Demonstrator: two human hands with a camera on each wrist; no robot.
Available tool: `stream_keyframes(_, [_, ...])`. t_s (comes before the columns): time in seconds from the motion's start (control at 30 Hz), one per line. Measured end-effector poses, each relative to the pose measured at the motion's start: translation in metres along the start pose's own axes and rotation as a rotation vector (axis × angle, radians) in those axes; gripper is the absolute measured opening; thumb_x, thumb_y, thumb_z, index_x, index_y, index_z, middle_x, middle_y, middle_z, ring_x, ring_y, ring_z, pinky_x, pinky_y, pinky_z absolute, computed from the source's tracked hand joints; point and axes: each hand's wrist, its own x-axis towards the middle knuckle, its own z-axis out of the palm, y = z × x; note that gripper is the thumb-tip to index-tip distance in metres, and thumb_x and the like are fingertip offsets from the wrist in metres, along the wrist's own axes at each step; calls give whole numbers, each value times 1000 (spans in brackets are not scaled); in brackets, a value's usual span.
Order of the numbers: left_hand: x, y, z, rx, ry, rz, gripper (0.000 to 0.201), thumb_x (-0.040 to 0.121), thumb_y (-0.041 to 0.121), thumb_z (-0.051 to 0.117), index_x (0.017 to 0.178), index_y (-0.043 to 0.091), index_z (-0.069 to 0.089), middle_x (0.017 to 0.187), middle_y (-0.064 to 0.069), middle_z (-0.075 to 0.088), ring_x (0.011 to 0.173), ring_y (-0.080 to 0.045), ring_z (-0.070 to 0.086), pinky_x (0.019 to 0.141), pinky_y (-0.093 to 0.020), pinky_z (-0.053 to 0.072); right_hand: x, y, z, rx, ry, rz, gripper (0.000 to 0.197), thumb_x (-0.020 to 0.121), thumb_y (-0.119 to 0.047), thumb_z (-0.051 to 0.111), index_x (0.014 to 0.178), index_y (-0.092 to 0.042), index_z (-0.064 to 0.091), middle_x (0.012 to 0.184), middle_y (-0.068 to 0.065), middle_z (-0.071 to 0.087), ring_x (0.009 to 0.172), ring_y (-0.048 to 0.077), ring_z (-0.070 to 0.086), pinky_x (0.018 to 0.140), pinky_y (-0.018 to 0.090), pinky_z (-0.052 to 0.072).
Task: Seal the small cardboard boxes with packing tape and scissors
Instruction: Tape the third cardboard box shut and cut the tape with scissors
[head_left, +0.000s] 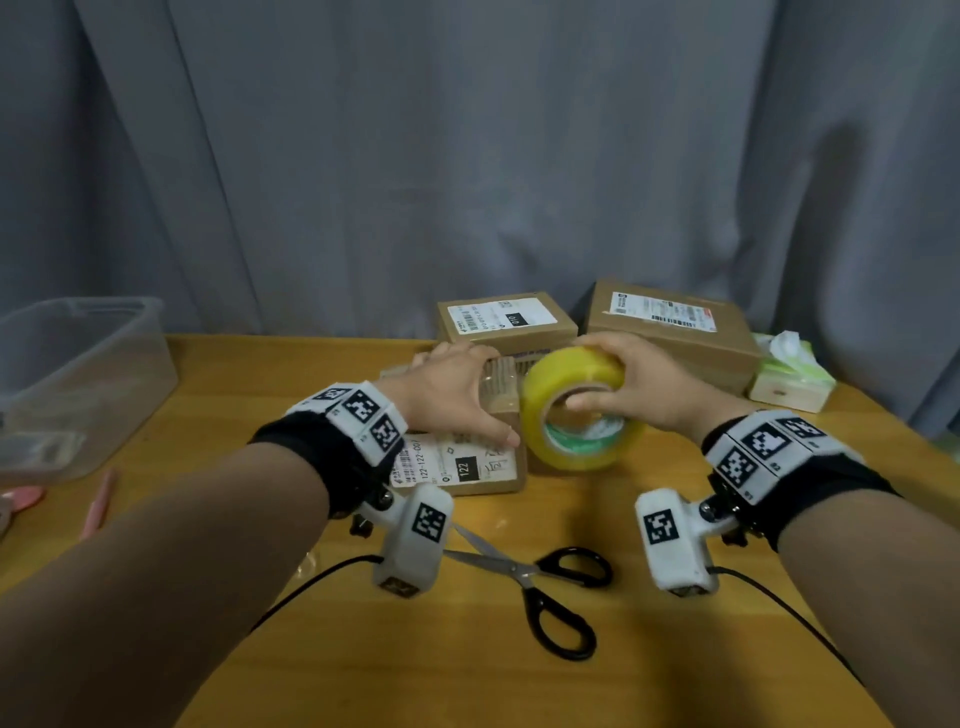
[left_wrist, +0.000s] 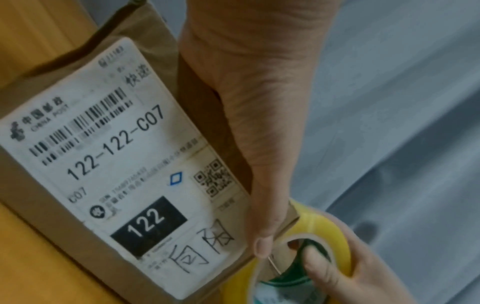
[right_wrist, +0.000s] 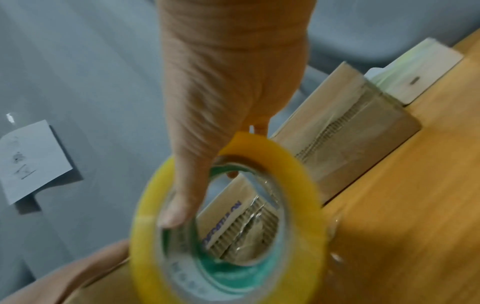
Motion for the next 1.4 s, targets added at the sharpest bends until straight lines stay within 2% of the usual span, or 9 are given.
stream_keyframes(0.17, [-16, -16, 4, -664, 187, -43, 108, 52, 61, 83, 141, 29, 29, 134, 4, 43, 121, -13, 47, 104, -40, 41, 18, -35, -15, 134, 496, -210, 58, 79, 6, 59, 131, -21, 57, 111, 1, 53, 102, 11, 51, 92, 9, 34])
stream_keyframes(0.33, [-34, -24, 25, -1012, 250, 3, 106, 64, 57, 77, 146, 38, 12, 148, 11, 30, 135, -8, 32, 110, -33, 31, 37, -105, -17, 2, 427, -391, 58, 74, 11, 53, 116, -26, 68, 111, 2, 58, 104, 21, 57, 92, 34, 45])
stream_keyframes(0.53, [-53, -52, 7, -978, 131, -56, 82, 71, 57, 69, 138, 38, 25, 133, 13, 45, 119, -8, 47, 89, -25, 40, 45, -155, 1, -255, 280, -458, 57, 81, 3, 53, 121, -36, 63, 121, -4, 53, 109, 20, 51, 84, 34, 44])
stream_keyframes(0.67, [-67, -73, 14, -1040, 185, -75, 73, 58, 59, 67, 122, 43, 37, 124, 9, 53, 112, -10, 55, 86, -27, 50, 44, -165, -17, -775, 166, -629, 42, 89, -15, 54, 123, -40, 59, 123, -5, 53, 108, 22, 49, 85, 34, 32])
stream_keyframes(0.77, [-70, -78, 15, -1037, 178, -53, 66, 61, 54, 67, 120, 44, 40, 124, 7, 52, 110, -10, 56, 87, -28, 52, 33, -140, -34, -1069, 57, -601, 42, 90, -17, 54, 123, -42, 59, 124, -6, 54, 108, 23, 49, 83, 35, 31])
stream_keyframes(1.0, [-74, -73, 15, -1021, 180, -43, 67, 73, 39, 74, 129, 34, 37, 123, 5, 51, 106, -7, 57, 80, -21, 51, 26, -110, -13, -1032, -22, -448, 47, 92, -22, 56, 130, -48, 50, 130, -10, 49, 109, 17, 46, 87, 31, 32])
stream_keyframes(1.13, [-75, -71, 17, -1022, 213, -63, 52, 87, 23, 62, 131, 30, 36, 126, 1, 49, 105, -8, 56, 81, -22, 50, 23, -103, -5, -944, -62, -380, 50, 91, -17, 57, 128, -49, 52, 133, -10, 50, 112, 17, 45, 93, 34, 32])
stream_keyframes(1.3, [-77, -68, 16, -995, 206, -66, 50, 89, 26, 59, 133, 31, 35, 130, -1, 49, 106, -9, 56, 83, -23, 49, 19, -97, 2, -836, -38, -333, 55, 89, -7, 55, 126, -48, 54, 135, -9, 51, 113, 17, 45, 91, 34, 30])
stream_keyframes(1.4, [-76, -66, 14, -756, 239, -31, 56, 91, 44, 50, 143, 35, 29, 150, -3, 32, 135, -19, 34, 106, -31, 32, 17, -96, 5, -841, -28, -340, 54, 89, -8, 55, 127, -46, 55, 135, -10, 51, 114, 18, 44, 92, 33, 30])
